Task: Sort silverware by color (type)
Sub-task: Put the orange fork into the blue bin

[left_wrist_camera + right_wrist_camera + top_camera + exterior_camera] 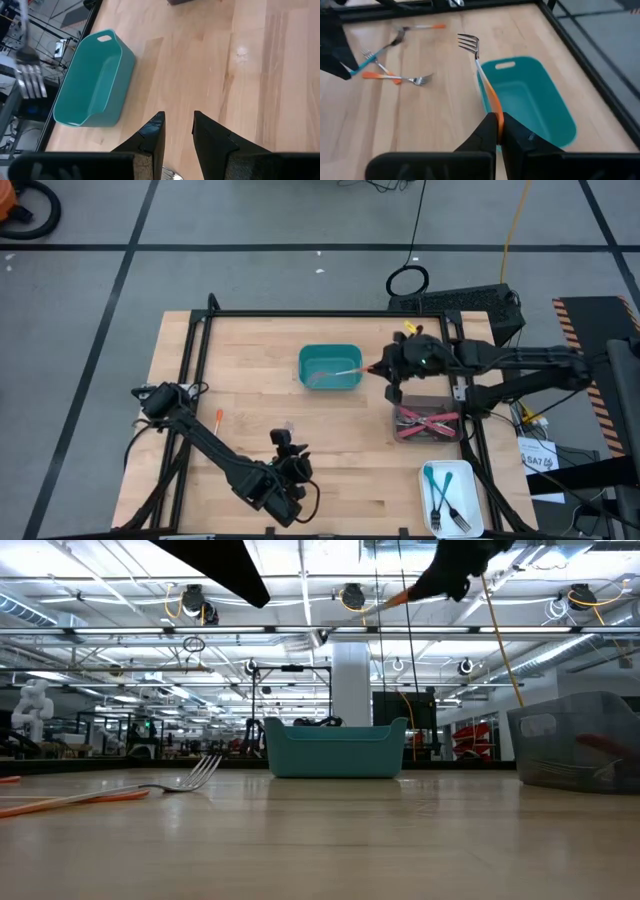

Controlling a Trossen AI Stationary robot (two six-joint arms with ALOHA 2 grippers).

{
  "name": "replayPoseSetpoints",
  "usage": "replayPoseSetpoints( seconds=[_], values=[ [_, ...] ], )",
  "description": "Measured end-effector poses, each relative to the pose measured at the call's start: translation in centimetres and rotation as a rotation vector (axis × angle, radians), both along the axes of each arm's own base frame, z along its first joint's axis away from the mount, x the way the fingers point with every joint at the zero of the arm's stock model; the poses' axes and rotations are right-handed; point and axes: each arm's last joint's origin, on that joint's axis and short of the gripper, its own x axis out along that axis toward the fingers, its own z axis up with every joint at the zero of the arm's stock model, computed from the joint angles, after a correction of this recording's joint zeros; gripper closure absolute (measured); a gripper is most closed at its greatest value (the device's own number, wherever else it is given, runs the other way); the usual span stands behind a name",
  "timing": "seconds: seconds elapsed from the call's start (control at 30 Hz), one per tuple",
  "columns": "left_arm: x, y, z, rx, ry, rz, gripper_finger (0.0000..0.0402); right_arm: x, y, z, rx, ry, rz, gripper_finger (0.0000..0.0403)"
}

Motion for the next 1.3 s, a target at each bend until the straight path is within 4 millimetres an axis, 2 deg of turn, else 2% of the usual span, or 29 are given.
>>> replayPoseSetpoints(
  seconds=[0.27, 0.4, 0.53, 1.1, 1.3],
  values=[
    [0.0, 0.1, 0.0, -0.013, -0.013, 0.016, 0.0303, 0.6, -3.0, -2.6, 0.035, 0.104, -0.065, 0.0399],
    [0.0, 0.0, 0.0, -0.016, -0.015, 0.017, 0.0303, 1.0, -4.3, -4.2, 0.093, 0.094, -0.032, 0.0398],
    [0.0, 0.0, 0.0, -0.017, -0.016, 0.018, 0.0303, 1.4, -5.3, -4.9, 0.109, 0.080, -0.037, 0.0399],
    [0.1, 0.1, 0.0, -0.024, -0.023, 0.027, 0.0303, 3.2, -6.6, -7.5, 0.115, 0.157, -0.057, 0.0394],
    [0.1, 0.1, 0.0, -0.026, -0.026, 0.030, 0.0303, 3.5, -6.8, -7.4, 0.123, 0.122, -0.084, 0.0359]
  ],
)
